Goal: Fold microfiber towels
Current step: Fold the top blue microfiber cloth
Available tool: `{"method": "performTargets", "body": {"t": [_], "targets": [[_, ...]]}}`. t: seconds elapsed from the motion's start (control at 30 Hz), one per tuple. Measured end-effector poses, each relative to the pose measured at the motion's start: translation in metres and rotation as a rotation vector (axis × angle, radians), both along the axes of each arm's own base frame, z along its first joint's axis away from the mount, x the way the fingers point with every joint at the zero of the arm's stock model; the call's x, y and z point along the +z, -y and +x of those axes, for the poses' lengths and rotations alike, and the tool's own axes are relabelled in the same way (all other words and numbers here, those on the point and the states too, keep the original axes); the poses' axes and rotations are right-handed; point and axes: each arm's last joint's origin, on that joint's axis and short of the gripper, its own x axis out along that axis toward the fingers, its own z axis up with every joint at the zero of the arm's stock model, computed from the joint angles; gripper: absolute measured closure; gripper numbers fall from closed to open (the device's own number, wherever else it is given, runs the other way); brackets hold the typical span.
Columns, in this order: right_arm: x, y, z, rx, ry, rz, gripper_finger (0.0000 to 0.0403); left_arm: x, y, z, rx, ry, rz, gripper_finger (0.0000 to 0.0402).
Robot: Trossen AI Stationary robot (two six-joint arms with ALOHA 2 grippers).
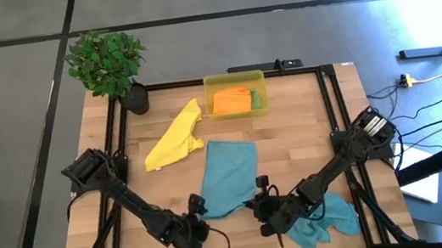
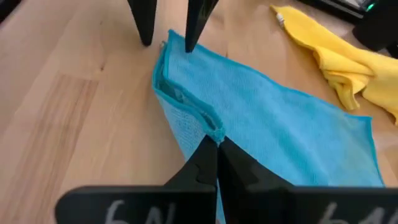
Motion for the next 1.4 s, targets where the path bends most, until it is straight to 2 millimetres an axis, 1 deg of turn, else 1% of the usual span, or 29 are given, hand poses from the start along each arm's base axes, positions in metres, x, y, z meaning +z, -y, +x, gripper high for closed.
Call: {"method": "performTargets", "body": {"t": [0.13, 0.43, 0.63, 0.9, 1.23, 1.33, 1.4], "targets": [[0.001, 0.000, 0.000, -0.002, 0.004, 0.003, 0.0403, -0.001, 0.000, -0.002, 0.023, 0.020, 0.023, 0.0160], [0.002, 0.002, 0.001, -0.061, 0.030, 0.023, 0.0403, -0.002, -0.002, -0.002, 0.051, 0.029, 0.030, 0.0185], [0.004, 0.006, 0.002, -0.111, 0.052, 0.027, 0.0403, -0.002, -0.002, -0.002, 0.070, 0.038, 0.017, 0.0186], [0.022, 0.011, 0.000, -0.147, 0.099, 0.053, 0.0403, -0.002, -0.002, -0.002, 0.113, 0.056, -0.009, 0.0186], [0.021, 0.012, -0.001, -0.159, 0.089, 0.057, 0.0403, -0.002, -0.004, 0.000, 0.160, 0.126, 0.047, 0.0187], [0.020, 0.012, -0.002, -0.162, 0.077, 0.051, 0.0403, -0.002, -0.004, 0.000, 0.159, 0.127, 0.049, 0.0199], [0.020, 0.012, -0.002, -0.162, 0.075, 0.050, 0.0403, -0.002, -0.004, -0.001, 0.157, 0.128, 0.048, 0.0218]]}}
